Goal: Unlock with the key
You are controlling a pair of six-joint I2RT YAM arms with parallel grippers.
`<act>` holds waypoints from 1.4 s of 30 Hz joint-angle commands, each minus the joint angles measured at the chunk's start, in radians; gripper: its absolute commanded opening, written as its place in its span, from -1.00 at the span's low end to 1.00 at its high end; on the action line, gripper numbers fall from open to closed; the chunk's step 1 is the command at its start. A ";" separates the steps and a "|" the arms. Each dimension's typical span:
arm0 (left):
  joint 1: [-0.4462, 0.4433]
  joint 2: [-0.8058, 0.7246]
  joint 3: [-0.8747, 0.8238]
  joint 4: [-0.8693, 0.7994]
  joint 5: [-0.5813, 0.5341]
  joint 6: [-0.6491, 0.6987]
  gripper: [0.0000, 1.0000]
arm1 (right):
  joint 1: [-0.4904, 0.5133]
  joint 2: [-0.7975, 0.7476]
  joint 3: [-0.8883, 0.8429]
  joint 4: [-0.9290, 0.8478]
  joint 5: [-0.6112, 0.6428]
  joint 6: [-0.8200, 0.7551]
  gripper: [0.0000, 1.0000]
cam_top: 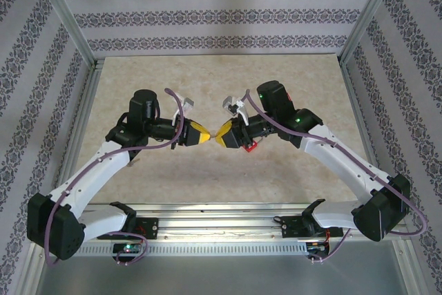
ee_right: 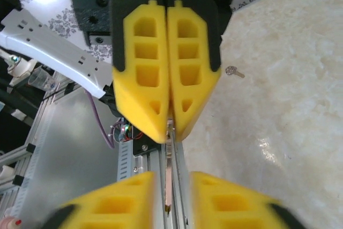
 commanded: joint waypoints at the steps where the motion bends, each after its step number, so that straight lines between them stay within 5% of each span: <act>1: -0.002 -0.063 -0.009 0.027 -0.088 0.034 -1.00 | -0.006 -0.013 0.025 0.069 0.116 0.064 0.17; 5: -0.002 -0.136 -0.030 0.007 -0.284 0.054 -1.00 | -0.029 -0.067 0.026 0.078 0.483 0.196 0.74; 11: -0.004 -0.280 -0.126 0.159 -0.591 0.033 -1.00 | -0.142 -0.068 0.112 -0.169 0.855 0.581 0.78; 15: -0.030 -0.334 -0.182 0.288 -0.710 0.040 -1.00 | -0.127 -0.012 0.148 -0.373 1.013 0.685 0.80; 25: -0.098 -0.354 -0.205 0.361 -0.834 0.096 -1.00 | -0.066 0.179 -0.047 -0.250 1.034 0.879 0.86; 42: -0.106 -0.424 -0.233 0.326 -0.850 0.120 -1.00 | -0.020 0.433 0.012 -0.284 1.045 1.046 0.64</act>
